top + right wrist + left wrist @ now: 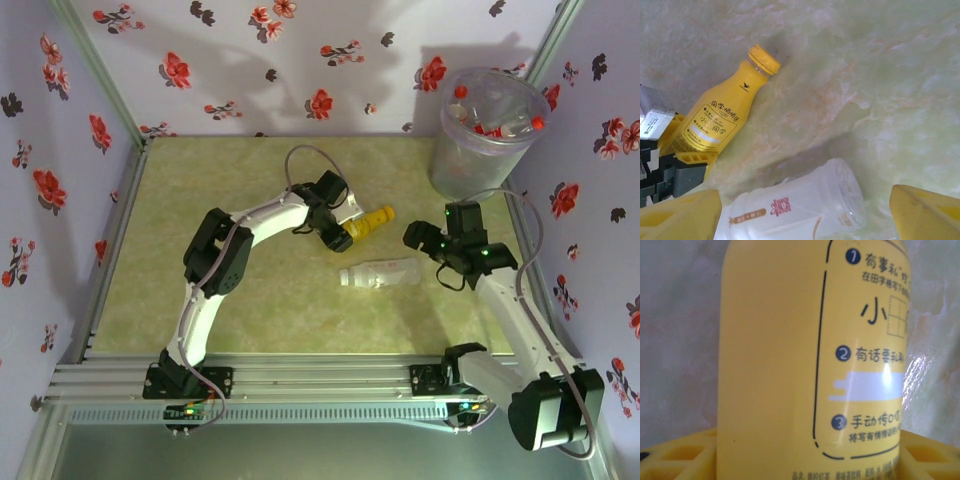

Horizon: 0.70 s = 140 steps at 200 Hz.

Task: Put the plastic bottles in the bin

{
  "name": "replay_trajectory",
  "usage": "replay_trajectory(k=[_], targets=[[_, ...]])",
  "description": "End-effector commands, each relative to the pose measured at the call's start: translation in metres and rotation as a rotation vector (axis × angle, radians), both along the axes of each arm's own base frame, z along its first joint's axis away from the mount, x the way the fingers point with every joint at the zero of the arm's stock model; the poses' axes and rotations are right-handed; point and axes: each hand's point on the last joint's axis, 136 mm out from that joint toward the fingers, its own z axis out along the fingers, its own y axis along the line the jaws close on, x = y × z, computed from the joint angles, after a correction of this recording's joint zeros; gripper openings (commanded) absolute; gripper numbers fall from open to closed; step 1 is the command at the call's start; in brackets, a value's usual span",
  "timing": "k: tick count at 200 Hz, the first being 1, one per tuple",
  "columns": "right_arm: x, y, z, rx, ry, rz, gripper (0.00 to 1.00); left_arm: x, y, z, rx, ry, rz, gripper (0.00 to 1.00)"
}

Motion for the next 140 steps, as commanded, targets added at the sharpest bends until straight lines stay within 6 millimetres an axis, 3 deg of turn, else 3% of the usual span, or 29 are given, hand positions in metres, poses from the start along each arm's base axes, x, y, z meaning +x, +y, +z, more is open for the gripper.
replay_trajectory(k=[1,48,73,112,140], targets=[[0.011,0.012,0.002,0.104,-0.032,-0.012,0.88,0.007,-0.003,0.003,-0.04,-0.006,0.04,0.57],[0.036,0.038,0.012,0.318,-0.103,-0.036,0.88,0.014,0.002,0.029,-0.144,-0.066,0.144,0.53],[0.052,0.048,0.024,0.383,-0.152,-0.041,0.88,0.014,0.005,0.055,-0.247,-0.123,0.216,0.53],[0.072,0.069,0.037,0.41,-0.168,0.016,0.88,0.004,0.013,0.089,-0.416,-0.174,0.307,0.53],[0.084,0.094,0.053,0.424,-0.203,0.116,0.88,-0.005,0.017,0.109,-0.495,-0.186,0.327,0.53]])
